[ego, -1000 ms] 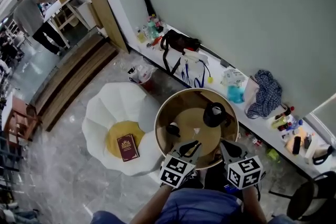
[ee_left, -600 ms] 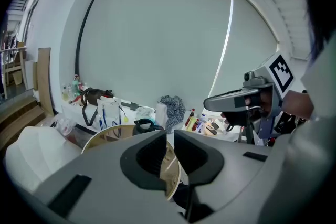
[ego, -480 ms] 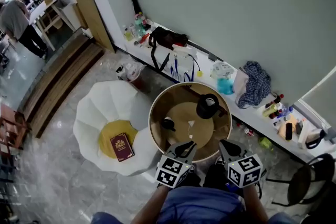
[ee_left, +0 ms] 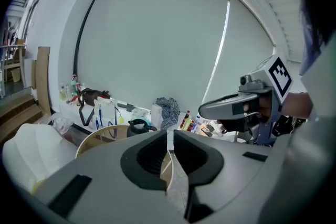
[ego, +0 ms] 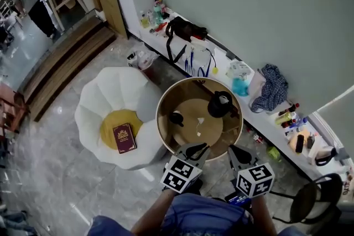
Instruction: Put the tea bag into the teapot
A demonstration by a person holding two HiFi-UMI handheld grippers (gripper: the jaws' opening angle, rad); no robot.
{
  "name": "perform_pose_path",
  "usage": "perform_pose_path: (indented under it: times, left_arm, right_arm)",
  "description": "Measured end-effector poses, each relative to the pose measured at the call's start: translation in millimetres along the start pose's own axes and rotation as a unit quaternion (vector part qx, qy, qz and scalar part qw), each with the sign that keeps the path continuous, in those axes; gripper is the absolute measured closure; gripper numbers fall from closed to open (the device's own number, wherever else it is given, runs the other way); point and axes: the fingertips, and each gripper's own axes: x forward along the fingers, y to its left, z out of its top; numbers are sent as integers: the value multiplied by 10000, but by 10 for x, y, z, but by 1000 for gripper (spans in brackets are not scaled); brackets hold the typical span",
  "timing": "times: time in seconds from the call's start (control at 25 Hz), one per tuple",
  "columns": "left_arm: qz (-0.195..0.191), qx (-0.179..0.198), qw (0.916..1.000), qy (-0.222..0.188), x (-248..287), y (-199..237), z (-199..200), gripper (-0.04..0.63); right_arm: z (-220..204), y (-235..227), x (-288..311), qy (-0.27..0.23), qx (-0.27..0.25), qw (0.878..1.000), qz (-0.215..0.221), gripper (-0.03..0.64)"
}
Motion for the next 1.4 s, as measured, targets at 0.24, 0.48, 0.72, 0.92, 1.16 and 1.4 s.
perform_pose_path:
  times: [0.24,0.48,0.72,0.92,1.16,1.4]
  left_arm:
    - [193,68,9997,-156,-177,-308,43,546]
    - [368,-75,9992,-112,-295,-782,-137,546]
    - [380,-161,9990,-152,-455,-1359,-289,546]
    - [460,-6,9988,-161,-583,-1727,-413,546]
    - [519,110,9983,-260,-765,-2178,-571,546]
    - [485,173,9982,-292,-892,-2656,-818,546]
  right_arm:
    - [-298,-29,-423,-96,141,9999,-17,598]
    - [-593,-21,-880,-229,173,9996,54,598]
    - [-753,34,-1325,-451,76,9988,165,598]
    - [-986,104,-1647,-566,27,9982,208,598]
    - [-1268,249,-2068,-719,-58,9972,218,598]
    - [-1560,400,-2434,-766,-170,9966,262,598]
